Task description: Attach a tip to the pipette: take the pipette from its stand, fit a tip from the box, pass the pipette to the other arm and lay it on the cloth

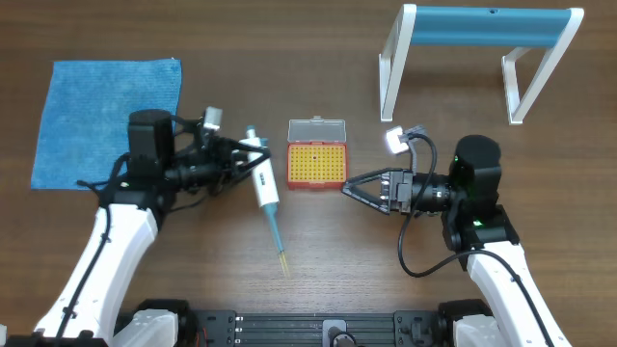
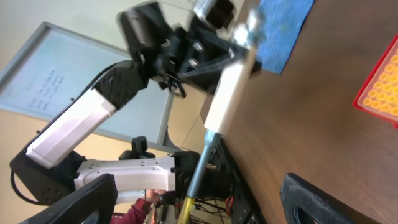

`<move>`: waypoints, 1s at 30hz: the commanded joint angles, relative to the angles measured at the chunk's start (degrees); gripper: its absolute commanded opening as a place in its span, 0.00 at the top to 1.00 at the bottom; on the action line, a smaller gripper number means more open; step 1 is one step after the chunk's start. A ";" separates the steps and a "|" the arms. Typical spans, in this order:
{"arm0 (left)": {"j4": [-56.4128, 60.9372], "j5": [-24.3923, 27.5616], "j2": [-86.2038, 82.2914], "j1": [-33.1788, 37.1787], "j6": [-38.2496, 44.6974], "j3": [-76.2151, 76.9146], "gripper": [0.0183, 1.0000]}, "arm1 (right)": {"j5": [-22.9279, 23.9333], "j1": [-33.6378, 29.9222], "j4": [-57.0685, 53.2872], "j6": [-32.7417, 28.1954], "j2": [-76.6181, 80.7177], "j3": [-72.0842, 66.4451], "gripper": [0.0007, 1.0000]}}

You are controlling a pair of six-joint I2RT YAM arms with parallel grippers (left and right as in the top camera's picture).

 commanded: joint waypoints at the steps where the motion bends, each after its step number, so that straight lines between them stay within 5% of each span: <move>1: -35.04 -17.35 2.34 11.63 27.45 14.64 0.99 | -1.55 -2.56 0.11 -3.48 -0.07 0.13 0.15; 4: -55.95 -27.71 16.33 22.34 40.76 37.77 0.99 | 3.98 -2.58 0.02 -6.10 0.98 0.09 0.15; 7: -67.69 -41.86 37.75 26.91 42.21 67.84 0.99 | 11.50 -2.56 -1.86 -6.08 3.89 -0.37 0.15; 12: -67.23 -58.84 64.89 25.92 48.24 104.48 0.99 | 18.71 -1.92 -7.23 -5.77 10.82 -0.42 0.15; 16: -57.59 -68.78 73.55 24.15 56.81 107.16 0.99 | 23.41 -0.24 -7.19 -1.07 13.81 -0.42 0.15; 22: -49.31 -67.10 79.14 21.73 65.70 106.99 0.99 | 28.30 3.13 -6.71 4.35 13.92 -0.39 0.15; 26: -48.70 -61.24 82.01 20.98 66.40 106.79 0.99 | 29.77 3.13 -6.71 5.42 13.92 -0.39 0.15; 30: -48.26 -60.98 84.08 20.90 66.23 106.77 0.99 | 30.23 3.13 -6.05 6.88 13.92 -0.39 0.15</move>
